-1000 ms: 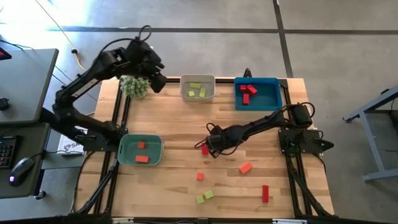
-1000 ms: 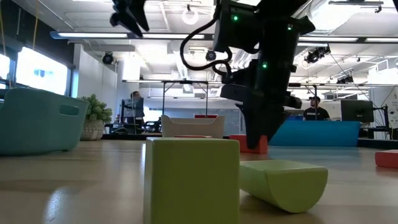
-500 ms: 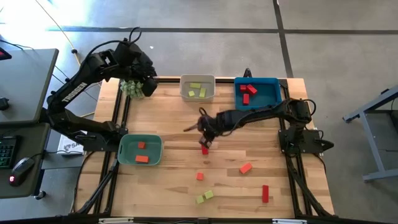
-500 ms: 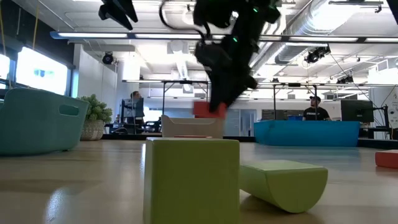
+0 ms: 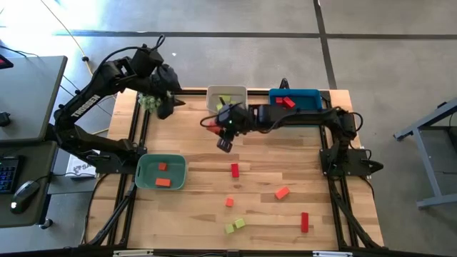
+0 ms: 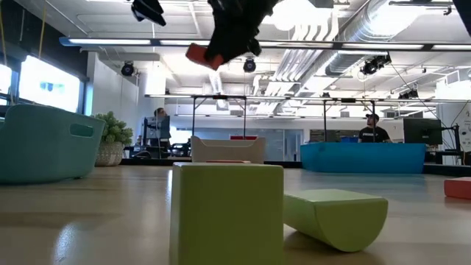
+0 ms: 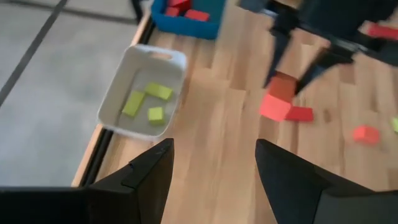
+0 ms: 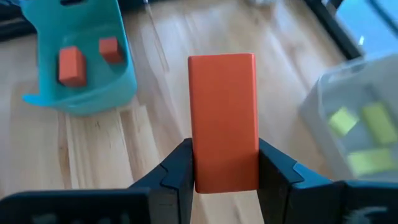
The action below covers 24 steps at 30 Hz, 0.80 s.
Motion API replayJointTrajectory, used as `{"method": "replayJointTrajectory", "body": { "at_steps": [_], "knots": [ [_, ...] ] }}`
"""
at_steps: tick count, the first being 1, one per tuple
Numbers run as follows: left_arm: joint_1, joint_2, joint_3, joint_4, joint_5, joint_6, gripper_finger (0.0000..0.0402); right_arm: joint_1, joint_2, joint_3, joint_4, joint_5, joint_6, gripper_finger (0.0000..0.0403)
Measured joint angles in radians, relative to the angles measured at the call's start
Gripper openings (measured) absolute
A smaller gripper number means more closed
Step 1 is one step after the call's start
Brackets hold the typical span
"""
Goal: Sort & place blocks by color
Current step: Put the orange block into the green bin
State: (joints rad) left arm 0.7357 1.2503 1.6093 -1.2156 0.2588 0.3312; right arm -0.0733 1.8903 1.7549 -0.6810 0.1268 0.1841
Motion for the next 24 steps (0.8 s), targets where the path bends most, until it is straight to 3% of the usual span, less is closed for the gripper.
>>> {"method": "replayJointTrajectory", "body": {
  "at_steps": [7, 14, 24],
  "knots": [
    [0.0, 0.002, 0.0, 0.016, 0.128, 0.096, 0.0216, -0.025, -0.001, 0.067, 0.004, -0.036, -0.119, 0.0106],
    [-0.01, 0.012, 0.0, 0.069, 0.183, 0.067, 0.0216, -0.045, -0.001, 0.112, 0.051, -0.074, -0.166, 0.0106],
    [-0.044, 0.013, 0.0, 0.133, 0.174, 0.019, 0.0216, -0.073, -0.001, 0.131, 0.15, -0.087, -0.166, 0.0106]
  ]
}}
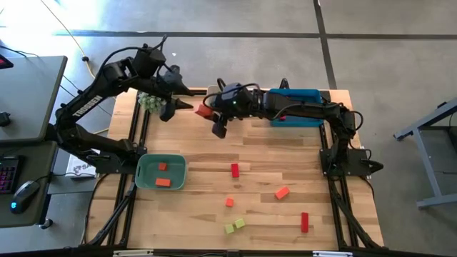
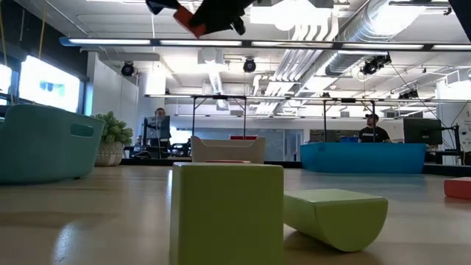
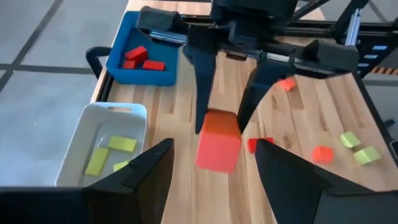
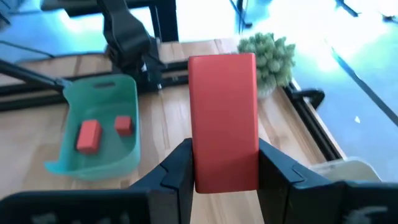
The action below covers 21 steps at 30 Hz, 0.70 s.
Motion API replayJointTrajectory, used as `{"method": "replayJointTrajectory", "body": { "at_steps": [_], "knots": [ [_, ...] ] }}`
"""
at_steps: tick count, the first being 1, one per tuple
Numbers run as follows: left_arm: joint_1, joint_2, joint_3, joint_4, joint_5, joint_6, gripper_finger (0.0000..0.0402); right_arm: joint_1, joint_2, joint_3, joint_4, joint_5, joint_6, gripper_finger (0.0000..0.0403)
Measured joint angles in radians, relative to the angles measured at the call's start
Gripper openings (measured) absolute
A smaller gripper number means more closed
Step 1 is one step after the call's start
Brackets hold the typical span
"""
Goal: Sort & place blocks by color
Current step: Put the orange block into the green bin
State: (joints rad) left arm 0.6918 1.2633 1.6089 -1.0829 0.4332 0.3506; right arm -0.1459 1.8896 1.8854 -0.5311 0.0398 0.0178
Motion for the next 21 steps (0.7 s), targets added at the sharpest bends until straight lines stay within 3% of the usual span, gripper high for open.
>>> {"method": "replayJointTrajectory", "body": {
  "at_steps": [21],
  "knots": [
    [0.001, -0.002, 0.001, 0.017, 0.001, -0.009, 0.0216, -0.018, 0.0, -0.001, 0.17, -0.033, 0.007, 0.0106]
  ]
}}
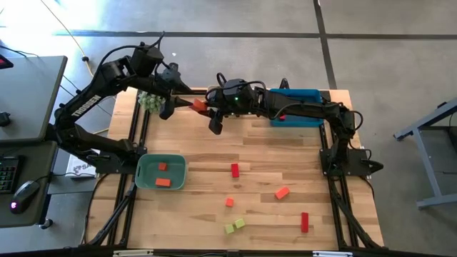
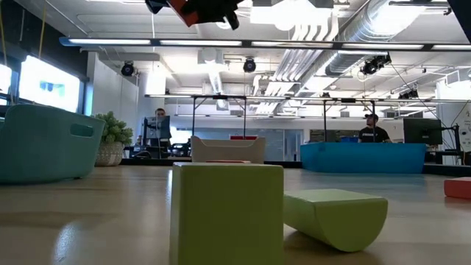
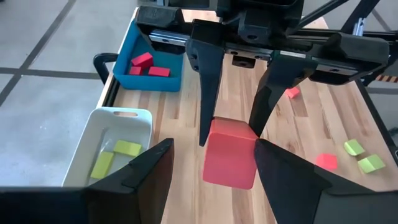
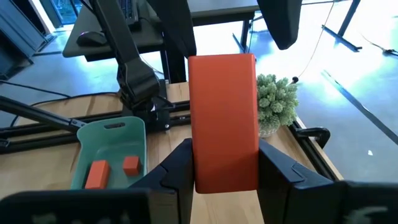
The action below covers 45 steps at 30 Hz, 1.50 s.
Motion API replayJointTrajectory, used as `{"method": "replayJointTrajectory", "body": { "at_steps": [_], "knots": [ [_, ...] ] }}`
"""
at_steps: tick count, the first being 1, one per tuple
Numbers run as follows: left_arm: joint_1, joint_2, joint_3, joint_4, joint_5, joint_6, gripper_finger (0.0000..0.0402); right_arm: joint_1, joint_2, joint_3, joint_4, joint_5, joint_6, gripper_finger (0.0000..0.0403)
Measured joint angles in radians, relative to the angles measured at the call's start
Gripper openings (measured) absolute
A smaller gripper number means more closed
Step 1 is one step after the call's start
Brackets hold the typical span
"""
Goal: Sort & place blocks by color
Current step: Put the orange block into the green bin
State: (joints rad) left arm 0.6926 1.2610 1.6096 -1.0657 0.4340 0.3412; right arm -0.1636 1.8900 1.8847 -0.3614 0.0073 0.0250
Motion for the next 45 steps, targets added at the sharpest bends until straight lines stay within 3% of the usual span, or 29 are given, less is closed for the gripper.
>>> {"method": "replayJointTrajectory", "body": {
  "at_steps": [35, 39, 45],
  "knots": [
    [0.0, 0.063, -0.002, 0.02, -0.056, 0.029, 0.0214, -0.037, -0.002, 0.001, 0.031, -0.063, 0.001, 0.0106],
    [0.0, 0.068, -0.002, 0.021, -0.056, 0.031, 0.0189, -0.037, -0.002, 0.001, 0.029, -0.056, 0.001, 0.0106],
    [0.0, 0.068, -0.002, 0.019, -0.045, 0.055, 0.0119, -0.039, -0.001, 0.001, 0.021, -0.049, -0.007, 0.0105]
  ]
}}
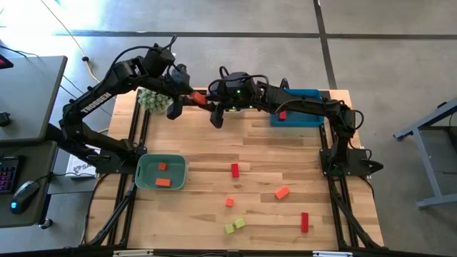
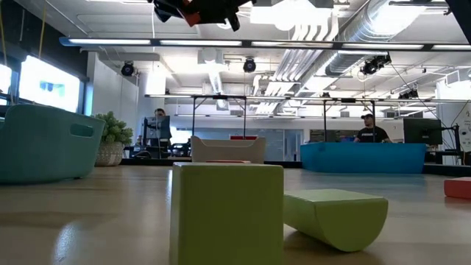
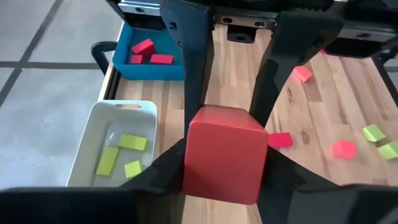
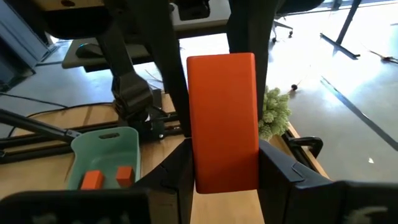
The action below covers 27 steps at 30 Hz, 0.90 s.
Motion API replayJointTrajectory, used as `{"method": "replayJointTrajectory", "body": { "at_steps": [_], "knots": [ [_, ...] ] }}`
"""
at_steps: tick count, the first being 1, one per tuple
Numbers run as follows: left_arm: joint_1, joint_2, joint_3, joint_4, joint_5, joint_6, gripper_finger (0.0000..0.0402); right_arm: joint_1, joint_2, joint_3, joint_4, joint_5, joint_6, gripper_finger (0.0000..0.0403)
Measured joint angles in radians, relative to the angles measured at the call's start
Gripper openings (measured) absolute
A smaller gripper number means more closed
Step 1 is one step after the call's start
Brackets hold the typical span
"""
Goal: Sort & place blocks by color
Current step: Put the orange block into the green bin
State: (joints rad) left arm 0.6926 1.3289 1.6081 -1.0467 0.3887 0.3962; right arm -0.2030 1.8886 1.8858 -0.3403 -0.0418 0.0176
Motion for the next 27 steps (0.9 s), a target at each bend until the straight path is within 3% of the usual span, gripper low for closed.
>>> {"method": "replayJointTrajectory", "body": {
  "at_steps": [4, 14, 23, 27],
  "knots": [
    [-0.001, 0.0, 0.0, -0.004, 0.003, 0.015, 0.0108, 0.0, 0.0, 0.0, -0.003, -0.003, 0.0, 0.0114],
    [-0.001, 0.0, 0.001, -0.158, -0.022, -0.028, 0.0108, 0.0, 0.0, 0.0, -0.079, 0.014, 0.077, 0.021],
    [-0.12, -0.013, -0.01, -0.364, -0.022, -0.139, 0.0108, 0.0, 0.0, 0.0, -0.266, 0.006, 0.081, 0.0219],
    [-0.216, -0.037, -0.086, -0.368, -0.098, -0.208, 0.0108, 0.0, 0.001, 0.0, -0.334, 0.005, 0.101, 0.022]
  ]
}}
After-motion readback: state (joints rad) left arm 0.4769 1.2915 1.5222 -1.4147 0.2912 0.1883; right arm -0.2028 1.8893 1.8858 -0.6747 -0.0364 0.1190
